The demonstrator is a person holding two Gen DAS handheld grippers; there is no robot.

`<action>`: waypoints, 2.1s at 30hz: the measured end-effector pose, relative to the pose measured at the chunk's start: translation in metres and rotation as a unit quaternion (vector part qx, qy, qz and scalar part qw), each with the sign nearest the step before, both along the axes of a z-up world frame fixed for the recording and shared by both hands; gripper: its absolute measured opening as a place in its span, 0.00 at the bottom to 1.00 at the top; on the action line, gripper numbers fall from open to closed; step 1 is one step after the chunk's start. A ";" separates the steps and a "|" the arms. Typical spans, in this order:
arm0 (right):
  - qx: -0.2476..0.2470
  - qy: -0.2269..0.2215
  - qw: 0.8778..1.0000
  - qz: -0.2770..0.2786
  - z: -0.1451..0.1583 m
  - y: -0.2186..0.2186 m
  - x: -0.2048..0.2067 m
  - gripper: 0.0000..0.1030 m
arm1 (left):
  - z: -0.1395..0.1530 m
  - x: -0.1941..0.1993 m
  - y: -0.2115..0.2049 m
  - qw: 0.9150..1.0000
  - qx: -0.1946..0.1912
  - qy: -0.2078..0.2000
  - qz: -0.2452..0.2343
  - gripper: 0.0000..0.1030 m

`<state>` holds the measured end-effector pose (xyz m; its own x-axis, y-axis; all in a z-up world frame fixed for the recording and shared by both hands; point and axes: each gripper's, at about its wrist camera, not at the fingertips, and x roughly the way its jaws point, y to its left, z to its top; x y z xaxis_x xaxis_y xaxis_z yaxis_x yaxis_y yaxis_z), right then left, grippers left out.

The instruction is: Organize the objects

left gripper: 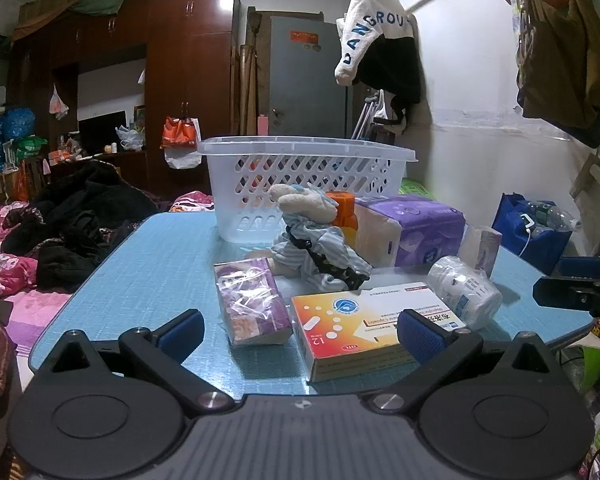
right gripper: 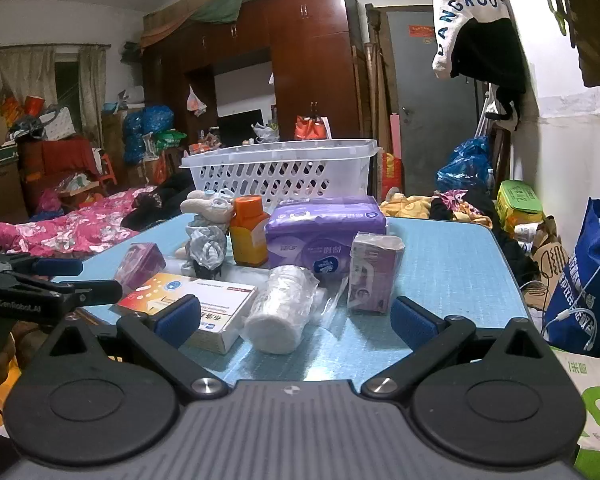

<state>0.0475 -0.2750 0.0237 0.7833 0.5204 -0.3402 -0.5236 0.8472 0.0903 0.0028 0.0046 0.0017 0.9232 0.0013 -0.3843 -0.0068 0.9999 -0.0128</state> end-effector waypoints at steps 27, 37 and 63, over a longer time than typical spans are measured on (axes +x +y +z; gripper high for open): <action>-0.002 0.000 1.000 0.001 0.000 0.001 0.000 1.00 | 0.000 -0.002 -0.001 1.000 0.002 0.002 -0.008 1.00; -0.002 0.000 1.000 0.000 0.000 0.001 0.000 1.00 | 0.000 -0.001 -0.002 1.000 0.002 0.002 -0.009 1.00; -0.007 0.002 1.000 0.000 -0.003 0.001 -0.001 1.00 | -0.002 -0.001 -0.003 1.000 0.003 0.005 -0.013 1.00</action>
<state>0.0467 -0.2744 0.0206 0.7817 0.5161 -0.3502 -0.5240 0.8480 0.0801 0.0020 0.0014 -0.0008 0.9190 -0.0193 -0.3938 0.0185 0.9998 -0.0059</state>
